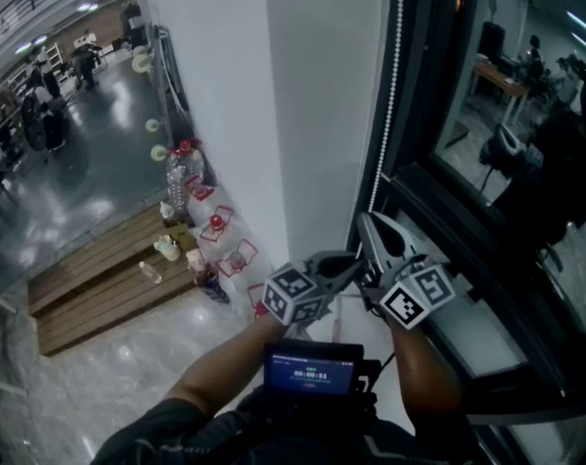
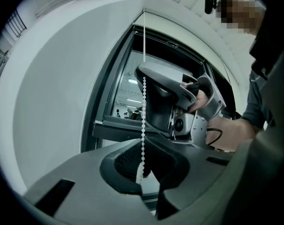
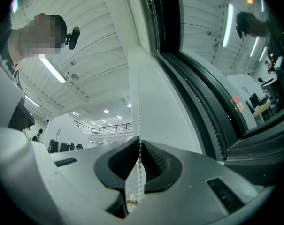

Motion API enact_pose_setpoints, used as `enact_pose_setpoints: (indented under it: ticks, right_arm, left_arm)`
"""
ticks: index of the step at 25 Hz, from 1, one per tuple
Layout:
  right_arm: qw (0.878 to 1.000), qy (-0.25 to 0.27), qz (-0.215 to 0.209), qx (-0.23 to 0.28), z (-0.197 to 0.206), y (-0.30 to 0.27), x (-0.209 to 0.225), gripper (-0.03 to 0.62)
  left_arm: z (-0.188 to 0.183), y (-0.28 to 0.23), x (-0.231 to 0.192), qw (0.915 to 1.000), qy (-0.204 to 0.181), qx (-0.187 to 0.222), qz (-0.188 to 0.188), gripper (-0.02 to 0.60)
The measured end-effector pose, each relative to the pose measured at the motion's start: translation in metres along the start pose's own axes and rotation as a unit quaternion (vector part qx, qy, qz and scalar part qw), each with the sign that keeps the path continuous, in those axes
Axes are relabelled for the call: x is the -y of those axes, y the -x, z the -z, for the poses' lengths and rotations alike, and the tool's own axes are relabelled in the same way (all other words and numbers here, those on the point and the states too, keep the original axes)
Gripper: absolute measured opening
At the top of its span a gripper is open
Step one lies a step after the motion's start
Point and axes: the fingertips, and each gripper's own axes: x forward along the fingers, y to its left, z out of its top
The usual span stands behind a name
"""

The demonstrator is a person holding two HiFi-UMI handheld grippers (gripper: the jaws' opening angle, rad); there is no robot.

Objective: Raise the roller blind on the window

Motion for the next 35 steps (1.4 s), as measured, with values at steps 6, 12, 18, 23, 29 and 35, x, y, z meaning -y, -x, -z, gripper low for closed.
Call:
enact_pose_setpoints:
  ticks: [6, 12, 18, 23, 29, 35]
  right_arm:
    - [1.000, -0.001, 0.002, -0.003, 0.002, -0.003, 0.007, 0.012]
    - [1.000, -0.008, 0.007, -0.008, 0.004, 0.001, 0.010, 0.012]
    - [1.000, -0.011, -0.004, -0.007, 0.007, -0.009, 0.006, 0.012]
    - [1.000, -0.014, -0.010, -0.013, 0.008, -0.010, 0.000, 0.012]
    - [1.000, -0.015, -0.001, -0.007, 0.008, -0.008, 0.006, 0.013]
    - [1.000, 0.001, 0.017, -0.024, 0.003, -0.010, 0.020, 0.014]
  left_arm:
    - [0.003, 0.005, -0.014, 0.9999, 0.008, -0.005, -0.012, 0.012]
    - [-0.038, 0.041, -0.032, 0.9958, 0.047, 0.044, -0.064, 0.127]
    - [-0.151, 0.038, -0.025, 0.9896, 0.008, 0.137, -0.044, 0.127]
    - [-0.196, 0.020, -0.013, 0.9880, -0.022, 0.152, -0.012, 0.127]
    - [-0.187, 0.005, -0.007, 0.9919, -0.039, 0.120, -0.006, 0.126]
    - [-0.184, 0.014, -0.015, 0.9913, -0.032, 0.126, -0.024, 0.126]
